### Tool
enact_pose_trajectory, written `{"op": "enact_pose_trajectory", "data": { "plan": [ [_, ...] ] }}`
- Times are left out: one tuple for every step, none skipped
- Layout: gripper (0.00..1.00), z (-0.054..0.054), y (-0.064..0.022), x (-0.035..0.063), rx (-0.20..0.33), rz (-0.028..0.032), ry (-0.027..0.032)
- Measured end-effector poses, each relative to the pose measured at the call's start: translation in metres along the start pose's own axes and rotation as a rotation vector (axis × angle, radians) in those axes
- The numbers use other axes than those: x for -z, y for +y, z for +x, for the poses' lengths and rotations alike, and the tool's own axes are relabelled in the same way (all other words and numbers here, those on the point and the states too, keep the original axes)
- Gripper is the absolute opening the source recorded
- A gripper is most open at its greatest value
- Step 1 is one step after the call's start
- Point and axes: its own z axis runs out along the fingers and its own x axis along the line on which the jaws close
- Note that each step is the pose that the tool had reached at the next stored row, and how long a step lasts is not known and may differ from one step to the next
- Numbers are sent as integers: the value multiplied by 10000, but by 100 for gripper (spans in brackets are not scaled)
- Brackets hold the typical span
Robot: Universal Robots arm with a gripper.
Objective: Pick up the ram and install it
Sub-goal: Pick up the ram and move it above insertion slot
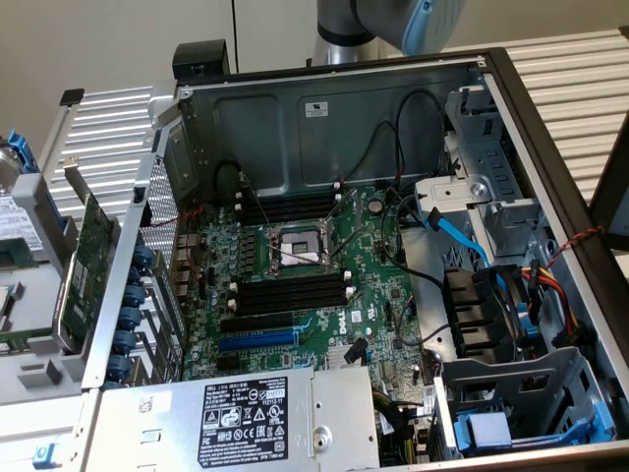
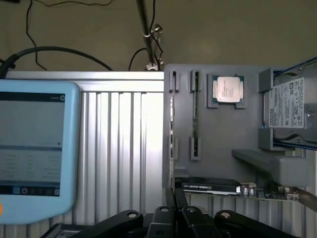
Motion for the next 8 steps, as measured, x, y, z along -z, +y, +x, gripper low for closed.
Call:
{"op": "enact_pose_trajectory", "data": {
  "plan": [
    [12, 7, -37, 46, 0, -7, 0],
    [12, 15, -78, 96, -1, -17, 0],
    [12, 22, -115, 142, 0, -29, 0],
    [12, 29, -152, 189, 0, -42, 1],
    [12, 36, -189, 234, 0, -54, 0],
    [12, 43, -227, 278, 1, -67, -1],
    [12, 50, -264, 319, 1, -86, 0],
    [12, 57, -303, 361, 0, -109, 0]
  ]
}}
